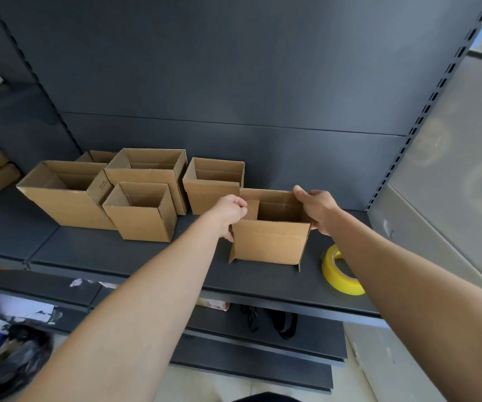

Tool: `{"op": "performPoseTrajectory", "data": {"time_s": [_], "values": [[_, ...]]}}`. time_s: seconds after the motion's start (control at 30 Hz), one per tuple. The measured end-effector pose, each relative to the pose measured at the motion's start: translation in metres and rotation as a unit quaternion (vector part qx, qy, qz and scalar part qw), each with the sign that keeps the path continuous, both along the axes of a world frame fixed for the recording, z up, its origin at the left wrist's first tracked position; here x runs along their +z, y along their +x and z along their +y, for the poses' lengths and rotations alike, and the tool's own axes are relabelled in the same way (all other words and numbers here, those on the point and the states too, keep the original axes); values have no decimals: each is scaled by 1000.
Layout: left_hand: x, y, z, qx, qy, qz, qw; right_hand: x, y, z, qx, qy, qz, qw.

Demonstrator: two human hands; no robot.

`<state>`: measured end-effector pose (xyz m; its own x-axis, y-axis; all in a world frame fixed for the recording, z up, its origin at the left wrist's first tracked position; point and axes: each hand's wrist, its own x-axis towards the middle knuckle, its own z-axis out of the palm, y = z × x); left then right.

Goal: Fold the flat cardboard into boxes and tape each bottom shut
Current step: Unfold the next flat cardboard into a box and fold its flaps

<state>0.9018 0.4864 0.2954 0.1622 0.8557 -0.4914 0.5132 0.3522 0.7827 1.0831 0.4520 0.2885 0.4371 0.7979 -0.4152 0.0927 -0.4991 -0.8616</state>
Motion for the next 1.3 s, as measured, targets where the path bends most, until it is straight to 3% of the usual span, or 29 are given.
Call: {"op": "performPoseTrajectory", "data": {"time_s": [0.13, 0.23, 0.5, 0.7, 0.87, 1.03, 1.17, 1.3], "values": [[-11, -8, 0, 1, -24, -45, 999, -9, 16, -10, -24, 40, 245, 968], [-15, -13, 5, -5, -56, -79, 995, -20, 29, -18, -4, 70, 319, 945], [-15, -10, 11, -52, -109, -102, 987, -26, 37, -14, 63, 47, 263, 962], [-15, -5, 12, -86, -129, -111, 982, -25, 26, -6, 68, -21, 131, 989], [-20, -5, 13, -88, -129, -111, 982, -37, 31, -11, 33, -12, 206, 978], [-31, -3, 10, -99, -142, -106, 979, -42, 29, -20, 21, -15, 138, 990], [-35, -2, 11, -112, -147, -102, 978, -45, 29, -24, 10, -9, 157, 988], [-39, -2, 11, -122, -149, -105, 976, -46, 27, -21, 13, -18, 103, 994]]}}
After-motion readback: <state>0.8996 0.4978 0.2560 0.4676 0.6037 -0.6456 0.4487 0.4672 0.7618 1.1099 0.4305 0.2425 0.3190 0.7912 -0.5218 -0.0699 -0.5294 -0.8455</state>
